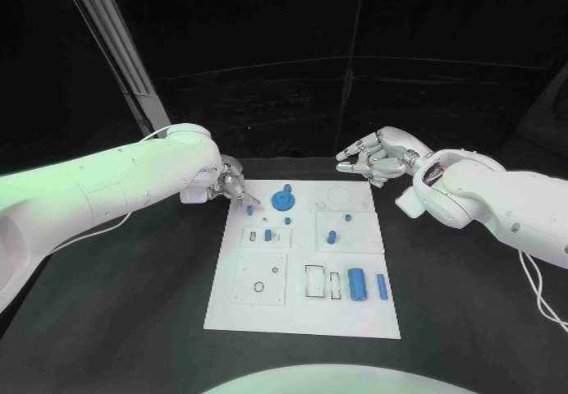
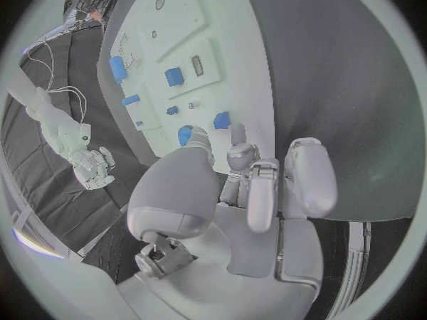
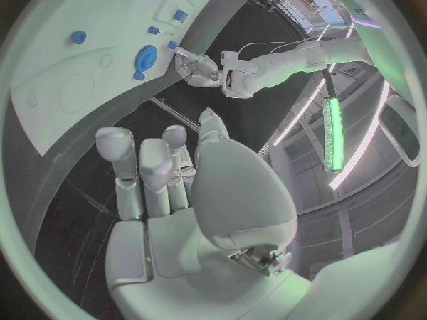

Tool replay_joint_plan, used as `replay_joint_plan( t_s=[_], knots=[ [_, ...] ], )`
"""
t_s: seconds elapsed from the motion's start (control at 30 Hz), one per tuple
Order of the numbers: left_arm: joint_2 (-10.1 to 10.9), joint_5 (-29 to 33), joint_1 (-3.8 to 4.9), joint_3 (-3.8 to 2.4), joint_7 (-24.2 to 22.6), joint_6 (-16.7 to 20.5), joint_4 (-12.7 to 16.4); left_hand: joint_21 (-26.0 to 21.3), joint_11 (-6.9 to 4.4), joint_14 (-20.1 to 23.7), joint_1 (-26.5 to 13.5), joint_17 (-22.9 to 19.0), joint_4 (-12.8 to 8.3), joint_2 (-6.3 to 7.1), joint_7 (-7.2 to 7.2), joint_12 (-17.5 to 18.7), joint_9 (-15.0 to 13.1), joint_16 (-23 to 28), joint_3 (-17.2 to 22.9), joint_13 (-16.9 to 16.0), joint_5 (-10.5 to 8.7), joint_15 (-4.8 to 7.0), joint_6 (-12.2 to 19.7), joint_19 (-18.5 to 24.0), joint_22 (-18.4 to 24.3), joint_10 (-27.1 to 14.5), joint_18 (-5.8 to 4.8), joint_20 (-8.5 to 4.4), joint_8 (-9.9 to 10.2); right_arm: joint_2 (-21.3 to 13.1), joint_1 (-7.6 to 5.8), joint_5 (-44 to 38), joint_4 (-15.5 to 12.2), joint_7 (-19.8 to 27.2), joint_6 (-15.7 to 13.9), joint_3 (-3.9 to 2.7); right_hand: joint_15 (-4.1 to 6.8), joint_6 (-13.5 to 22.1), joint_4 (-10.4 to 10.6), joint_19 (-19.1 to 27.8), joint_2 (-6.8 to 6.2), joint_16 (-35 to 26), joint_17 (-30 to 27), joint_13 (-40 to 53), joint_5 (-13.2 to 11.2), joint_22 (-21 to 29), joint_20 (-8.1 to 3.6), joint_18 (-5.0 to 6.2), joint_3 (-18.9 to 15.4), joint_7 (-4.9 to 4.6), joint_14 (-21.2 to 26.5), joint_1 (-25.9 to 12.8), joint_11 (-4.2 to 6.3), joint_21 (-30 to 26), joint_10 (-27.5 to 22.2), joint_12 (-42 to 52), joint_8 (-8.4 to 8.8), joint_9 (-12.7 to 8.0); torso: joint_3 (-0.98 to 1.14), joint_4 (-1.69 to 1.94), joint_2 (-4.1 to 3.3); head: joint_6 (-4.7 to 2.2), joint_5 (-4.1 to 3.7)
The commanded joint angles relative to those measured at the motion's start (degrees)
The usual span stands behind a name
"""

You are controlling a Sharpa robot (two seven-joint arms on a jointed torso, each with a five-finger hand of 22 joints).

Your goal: Assemble the parts on the task board

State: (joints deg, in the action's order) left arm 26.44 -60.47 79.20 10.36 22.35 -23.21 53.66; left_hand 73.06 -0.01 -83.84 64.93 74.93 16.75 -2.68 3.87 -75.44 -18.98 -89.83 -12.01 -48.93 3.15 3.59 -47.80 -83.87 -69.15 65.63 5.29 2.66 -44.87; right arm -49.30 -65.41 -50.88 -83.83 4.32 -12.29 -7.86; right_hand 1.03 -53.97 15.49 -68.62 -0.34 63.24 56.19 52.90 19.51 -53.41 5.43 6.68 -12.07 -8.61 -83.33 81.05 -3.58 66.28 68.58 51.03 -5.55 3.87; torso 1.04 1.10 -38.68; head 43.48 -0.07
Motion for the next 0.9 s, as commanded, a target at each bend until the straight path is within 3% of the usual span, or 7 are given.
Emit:
replay_joint_plan(
  t_s=[0.03,0.9],
  knots=[
    [-0.2,-0.4,-0.02,-0.01,-0.2,-1.5,-0.2,0.4,-0.2,-6.2,0.5,15.1,-0.2,-0.42,-0.02,-0.1,-0.1,-0.2,-0.1,0.1,-0.12,0.38,0.4,0.0,-0.1,-0.1,-0.64,-0.57,-0.4,0.1,-0.1,-0.2,0.0,0.3,0.0,-0.03,-0.17,0.4,0.0,0.0,0.66,-0.3,0.1,0.0,0.3,-0.1,0.01,0.85,-0.3,-0.03,-0.4,0.1,0.04,-0.2,-0.2,0.2,-0.3,0.1,0.03,0.02,0.03,0.11,0.08],
    [-1.9,-0.4,-0.71,0.02,-1.4,-2.3,-2.1,0.3,-0.24,-6.2,4.1,15.1,-0.5,-1.95,-0.04,0.3,-1.5,-0.2,1.1,0.1,-0.01,0.42,1.4,0.1,-0.4,-0.4,-0.66,-0.62,-1.5,0.5,-0.1,-0.3,0.3,0.3,0.2,-0.03,-0.17,0.4,0.0,0.0,0.69,-0.3,0.1,0.0,0.5,0.0,0.01,0.86,-0.3,-0.03,-0.4,0.1,0.04,-0.2,-0.2,0.3,-0.31,0.1,0.05,-0.01,0.0,0.0,0.4]
  ],
)
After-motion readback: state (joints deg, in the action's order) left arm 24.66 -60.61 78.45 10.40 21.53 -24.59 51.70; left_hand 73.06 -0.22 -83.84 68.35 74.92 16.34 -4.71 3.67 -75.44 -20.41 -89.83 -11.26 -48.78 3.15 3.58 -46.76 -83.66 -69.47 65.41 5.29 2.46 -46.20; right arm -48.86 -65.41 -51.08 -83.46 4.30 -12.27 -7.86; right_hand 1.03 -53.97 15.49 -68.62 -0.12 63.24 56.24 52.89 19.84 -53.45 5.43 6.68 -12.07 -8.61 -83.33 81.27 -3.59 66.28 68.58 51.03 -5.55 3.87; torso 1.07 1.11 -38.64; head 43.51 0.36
